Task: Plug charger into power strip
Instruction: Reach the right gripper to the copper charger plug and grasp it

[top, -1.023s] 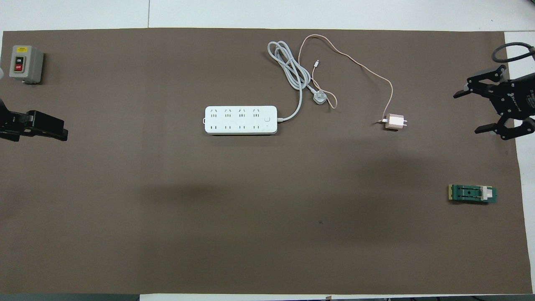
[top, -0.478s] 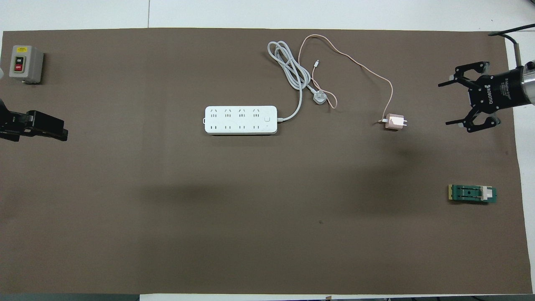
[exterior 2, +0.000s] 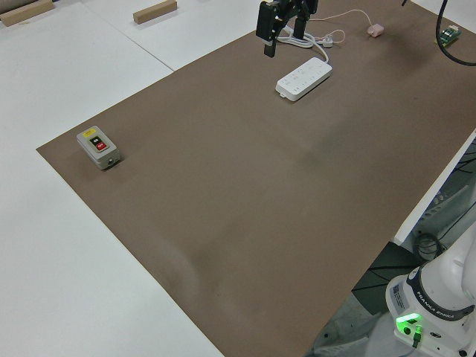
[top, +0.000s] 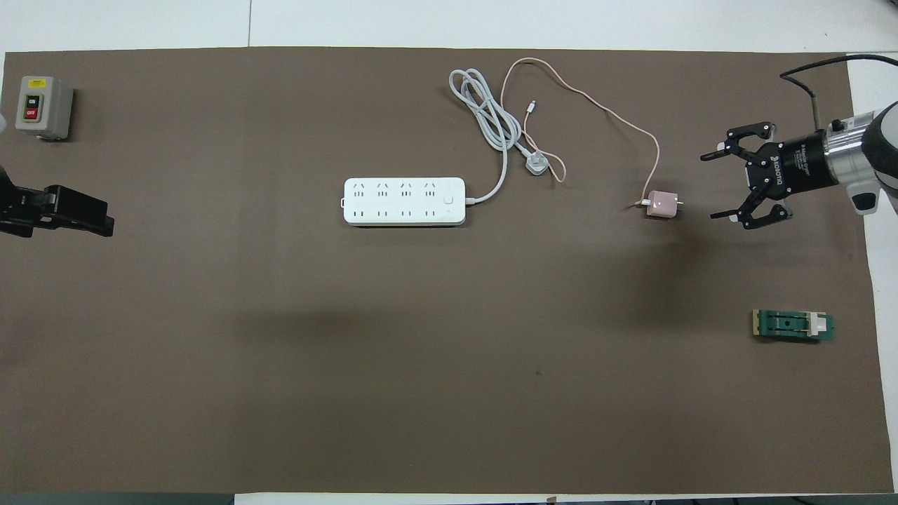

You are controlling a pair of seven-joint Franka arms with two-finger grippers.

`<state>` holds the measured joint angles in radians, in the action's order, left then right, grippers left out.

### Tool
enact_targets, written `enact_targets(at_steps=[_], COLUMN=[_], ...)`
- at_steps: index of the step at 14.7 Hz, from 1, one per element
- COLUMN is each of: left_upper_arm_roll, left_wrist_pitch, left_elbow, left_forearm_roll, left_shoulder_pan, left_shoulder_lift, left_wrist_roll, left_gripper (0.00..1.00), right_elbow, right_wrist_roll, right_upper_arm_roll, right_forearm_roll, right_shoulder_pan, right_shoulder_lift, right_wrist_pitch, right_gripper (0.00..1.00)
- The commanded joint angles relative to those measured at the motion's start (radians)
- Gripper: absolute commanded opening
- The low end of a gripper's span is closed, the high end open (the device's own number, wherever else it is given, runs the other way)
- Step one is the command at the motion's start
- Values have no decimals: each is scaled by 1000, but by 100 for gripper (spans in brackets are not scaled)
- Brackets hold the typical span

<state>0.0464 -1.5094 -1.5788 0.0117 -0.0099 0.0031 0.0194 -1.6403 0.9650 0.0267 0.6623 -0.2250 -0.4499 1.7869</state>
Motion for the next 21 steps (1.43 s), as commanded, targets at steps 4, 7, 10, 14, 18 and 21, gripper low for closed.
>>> enact_targets(at_steps=[4,7,10,14,18,21], left_upper_arm_roll=[-7,-8,-7,-8,-11,-10], left_wrist_pitch=[9,9,12,-5,-83,-103], left_elbow=[-21,-17,-20,-78,-208,-248], left_forearm_roll=[-15,-15,-15,118,325,499], left_shoulder_pan=[-9,-7,-7,-1,-4,-10], left_shoulder_lift=[-23,-32,-40,-66,-116,-117], left_wrist_roll=[-10,-12,7,7,4,16], left_gripper=[100,100,100,100,100,100], right_elbow=[-87,-131,-159,-153,-167,-181], right_wrist_roll=[-8,-37,-63,-83,-112,-114], right_upper_arm_roll=[-10,-10,-11,-11,-11,-11], right_forearm_roll=[83,106,117,161,199,212], right_shoulder_pan=[-20,-21,-4,4,51,56], right_shoulder_lift=[-19,-23,-32,-38,-61,-61], right_wrist_pitch=[55,110,181,203,276,287], right_gripper=[100,100,100,100,100,100])
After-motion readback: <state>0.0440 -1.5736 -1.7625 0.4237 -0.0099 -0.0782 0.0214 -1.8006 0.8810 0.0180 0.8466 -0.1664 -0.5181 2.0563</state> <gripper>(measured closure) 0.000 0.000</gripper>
